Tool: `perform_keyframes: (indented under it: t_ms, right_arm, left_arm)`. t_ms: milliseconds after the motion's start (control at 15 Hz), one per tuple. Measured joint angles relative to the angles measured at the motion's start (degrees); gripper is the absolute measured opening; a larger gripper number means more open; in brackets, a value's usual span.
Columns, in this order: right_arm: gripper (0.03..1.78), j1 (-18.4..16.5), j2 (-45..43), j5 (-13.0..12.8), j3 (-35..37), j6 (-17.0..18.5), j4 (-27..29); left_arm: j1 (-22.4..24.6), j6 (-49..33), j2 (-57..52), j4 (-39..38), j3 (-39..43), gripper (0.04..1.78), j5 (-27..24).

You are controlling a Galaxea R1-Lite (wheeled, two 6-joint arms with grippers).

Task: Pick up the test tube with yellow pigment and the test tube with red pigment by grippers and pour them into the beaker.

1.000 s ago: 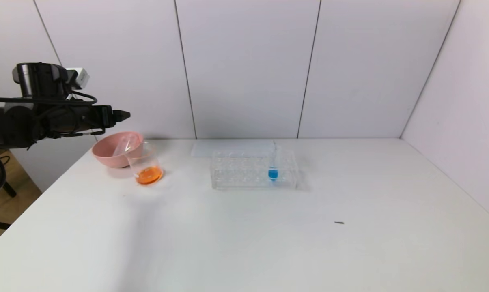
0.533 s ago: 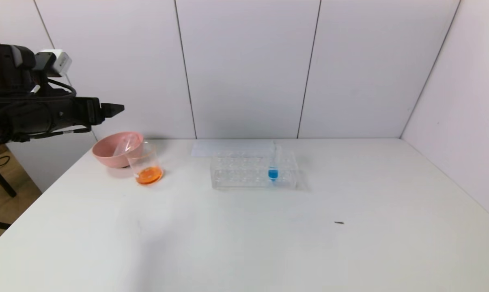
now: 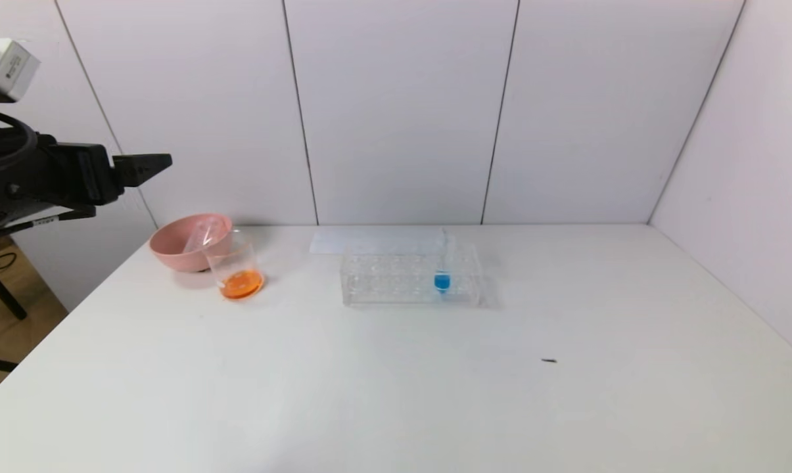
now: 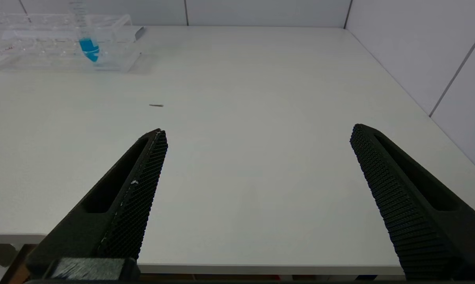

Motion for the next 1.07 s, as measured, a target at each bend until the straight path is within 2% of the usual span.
perform_keyframes:
  t_ms: [1067]
  right_arm:
    - [1.70, 0.00, 0.00, 0.00, 0.00, 0.00, -0.02]
  left_arm:
    - [0.02, 0.13, -31.01, 0.96, 18.08, 1.76, -0.63]
